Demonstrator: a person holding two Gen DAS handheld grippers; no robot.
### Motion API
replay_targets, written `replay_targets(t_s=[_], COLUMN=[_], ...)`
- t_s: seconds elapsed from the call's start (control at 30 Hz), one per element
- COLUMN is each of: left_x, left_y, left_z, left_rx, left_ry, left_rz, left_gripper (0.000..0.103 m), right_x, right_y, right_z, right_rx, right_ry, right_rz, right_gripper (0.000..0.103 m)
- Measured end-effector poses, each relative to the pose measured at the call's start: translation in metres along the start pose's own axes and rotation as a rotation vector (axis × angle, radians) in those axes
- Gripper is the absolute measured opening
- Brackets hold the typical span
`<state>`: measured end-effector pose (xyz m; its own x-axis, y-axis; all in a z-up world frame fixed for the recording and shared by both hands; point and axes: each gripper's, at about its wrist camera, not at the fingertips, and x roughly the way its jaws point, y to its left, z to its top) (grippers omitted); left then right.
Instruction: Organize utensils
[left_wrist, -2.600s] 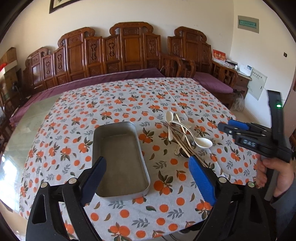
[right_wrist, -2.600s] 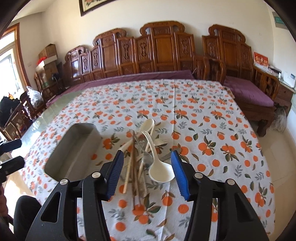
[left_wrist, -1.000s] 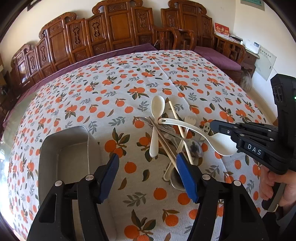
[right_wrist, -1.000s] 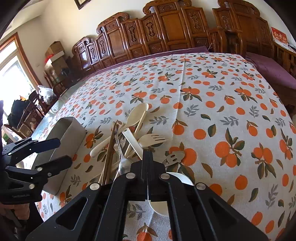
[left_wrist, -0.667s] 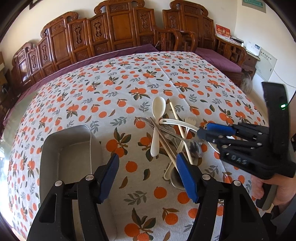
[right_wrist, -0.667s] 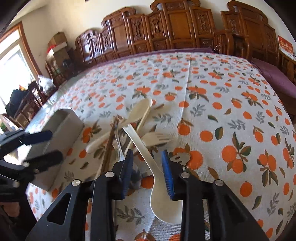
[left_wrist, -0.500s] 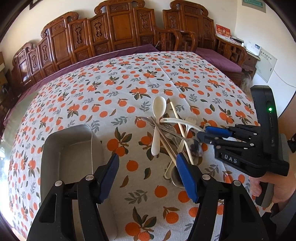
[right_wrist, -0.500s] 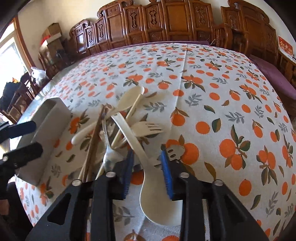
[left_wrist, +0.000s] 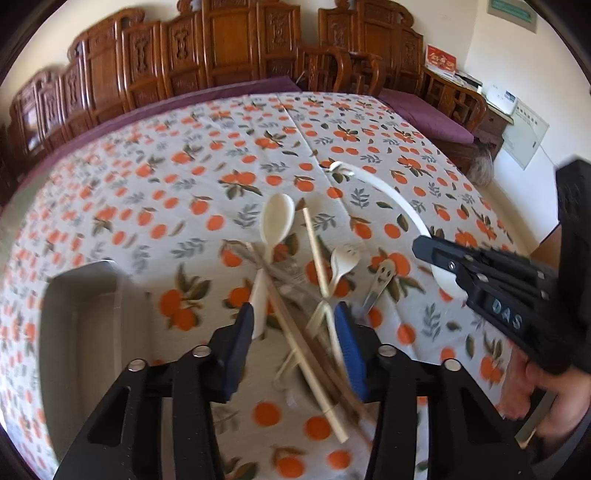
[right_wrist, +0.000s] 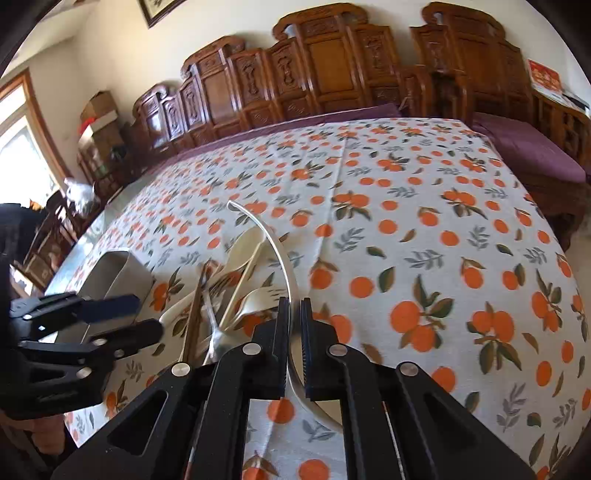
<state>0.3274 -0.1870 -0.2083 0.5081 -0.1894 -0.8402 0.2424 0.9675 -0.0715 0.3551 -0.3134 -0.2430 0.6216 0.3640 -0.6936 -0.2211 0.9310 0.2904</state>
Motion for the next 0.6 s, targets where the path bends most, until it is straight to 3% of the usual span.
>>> replay_targets(t_s=[0.3,0.6], left_x=[0.039,0.054], left_y=[-0.009,0.003], left_z=[0.021,0.022], left_rx=[-0.119,-0.209], left_ry=[0.113,0.148], left_rz=[-0.036,-0.015], left_gripper=[0.027,0.025], right_x=[-0.007,-0.008], right_y=[-0.026,-0.025], right_z=[0.001,0.001], right_rx=[0.077,0.077], right_ry=[-0.027,-0.033], right_rz=[-0.041,-0.035], right_gripper=[0.008,0.008])
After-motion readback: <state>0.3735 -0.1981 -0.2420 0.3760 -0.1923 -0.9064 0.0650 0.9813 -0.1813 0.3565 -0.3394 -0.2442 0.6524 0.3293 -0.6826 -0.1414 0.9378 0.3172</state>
